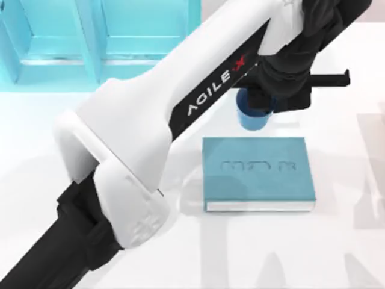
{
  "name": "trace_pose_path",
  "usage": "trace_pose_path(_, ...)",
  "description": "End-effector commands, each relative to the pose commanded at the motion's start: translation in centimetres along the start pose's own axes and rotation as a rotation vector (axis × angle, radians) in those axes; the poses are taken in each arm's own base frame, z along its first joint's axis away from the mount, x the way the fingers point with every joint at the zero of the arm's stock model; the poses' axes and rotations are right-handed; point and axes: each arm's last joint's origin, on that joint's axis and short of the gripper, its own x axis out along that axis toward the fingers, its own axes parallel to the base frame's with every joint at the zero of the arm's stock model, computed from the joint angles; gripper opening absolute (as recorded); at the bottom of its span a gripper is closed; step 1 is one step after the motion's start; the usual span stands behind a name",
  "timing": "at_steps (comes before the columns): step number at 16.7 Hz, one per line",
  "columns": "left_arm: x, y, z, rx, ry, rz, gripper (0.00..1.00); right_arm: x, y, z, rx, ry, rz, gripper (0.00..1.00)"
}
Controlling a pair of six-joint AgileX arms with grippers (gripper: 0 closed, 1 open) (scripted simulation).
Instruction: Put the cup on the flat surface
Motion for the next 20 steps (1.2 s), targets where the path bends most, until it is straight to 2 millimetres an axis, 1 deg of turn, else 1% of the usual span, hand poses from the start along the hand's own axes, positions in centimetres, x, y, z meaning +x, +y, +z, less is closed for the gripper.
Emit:
trace_pose_path(1, -0.1, 0.8, 0.6, 0.000, 0.014, 0.004, 0.00, 0.0, 0.0, 0.0, 0.000, 0.000, 0.000, 1.00)
trace_pose_path(3, 0.2, 2.6, 1.5, 0.005, 0.061, 0.030, 0.00, 0.0, 0.0, 0.0, 0.000, 0.000, 0.000, 1.00)
trace_pose_path(5, 1.0, 4.5, 1.8, 0.013, 0.128, 0.070, 0.00, 0.0, 0.0, 0.0, 0.000, 0.000, 0.000, 1.00)
trace_pose_path(8, 2.0, 7.9, 1.6, 0.017, 0.226, 0.115, 0.00, 0.0, 0.0, 0.0, 0.000, 0.000, 0.000, 1.00)
trace_pose_path(10, 2.0, 10.2, 1.5, 0.016, 0.265, 0.115, 0.00, 0.0, 0.0, 0.0, 0.000, 0.000, 0.000, 1.00)
trace_pose_path(13, 1.0, 13.1, 1.8, 0.007, 0.275, 0.079, 0.00, 0.0, 0.0, 0.0, 0.000, 0.000, 0.000, 1.00)
trace_pose_path(15, 0.6, 14.0, 1.9, 0.003, 0.270, 0.062, 0.00, 0.0, 0.0, 0.0, 0.000, 0.000, 0.000, 1.00)
trace_pose_path(20, 0.7, 13.9, 1.8, 0.009, 0.273, 0.066, 0.00, 0.0, 0.0, 0.0, 0.000, 0.000, 0.000, 1.00)
